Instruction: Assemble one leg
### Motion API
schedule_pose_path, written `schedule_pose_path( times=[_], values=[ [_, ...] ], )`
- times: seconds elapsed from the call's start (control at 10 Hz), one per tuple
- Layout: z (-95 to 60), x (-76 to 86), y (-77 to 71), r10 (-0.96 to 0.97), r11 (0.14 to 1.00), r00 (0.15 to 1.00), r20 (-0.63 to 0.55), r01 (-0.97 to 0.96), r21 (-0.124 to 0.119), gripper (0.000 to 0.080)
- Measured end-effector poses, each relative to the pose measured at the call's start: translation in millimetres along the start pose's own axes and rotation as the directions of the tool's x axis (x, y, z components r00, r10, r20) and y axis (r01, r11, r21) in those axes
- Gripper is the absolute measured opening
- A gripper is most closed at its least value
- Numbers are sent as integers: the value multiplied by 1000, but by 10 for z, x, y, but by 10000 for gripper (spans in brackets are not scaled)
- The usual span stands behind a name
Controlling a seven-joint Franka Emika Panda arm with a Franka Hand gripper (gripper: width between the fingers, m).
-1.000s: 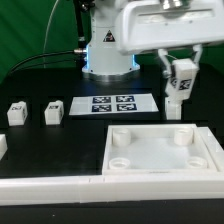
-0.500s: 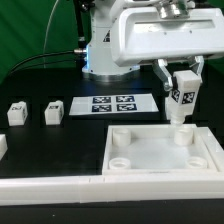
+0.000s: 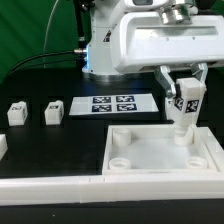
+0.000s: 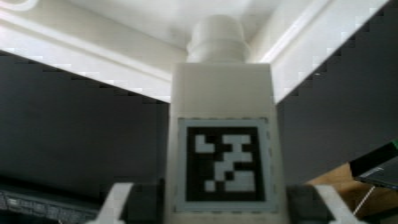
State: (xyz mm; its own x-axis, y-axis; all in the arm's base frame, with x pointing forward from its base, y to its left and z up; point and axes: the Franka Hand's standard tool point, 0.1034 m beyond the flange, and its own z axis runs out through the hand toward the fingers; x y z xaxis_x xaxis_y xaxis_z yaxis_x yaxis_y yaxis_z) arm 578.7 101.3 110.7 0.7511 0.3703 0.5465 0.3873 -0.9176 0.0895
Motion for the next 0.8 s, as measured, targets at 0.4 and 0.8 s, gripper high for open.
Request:
schedule_pose_path(
  times=[0.4,0.8],
  values=[
    [47,-14,1,9,1000,1000,7,-9,4,294],
    [173,137,-90,24,999,1000,15,-24,30,294]
  ],
)
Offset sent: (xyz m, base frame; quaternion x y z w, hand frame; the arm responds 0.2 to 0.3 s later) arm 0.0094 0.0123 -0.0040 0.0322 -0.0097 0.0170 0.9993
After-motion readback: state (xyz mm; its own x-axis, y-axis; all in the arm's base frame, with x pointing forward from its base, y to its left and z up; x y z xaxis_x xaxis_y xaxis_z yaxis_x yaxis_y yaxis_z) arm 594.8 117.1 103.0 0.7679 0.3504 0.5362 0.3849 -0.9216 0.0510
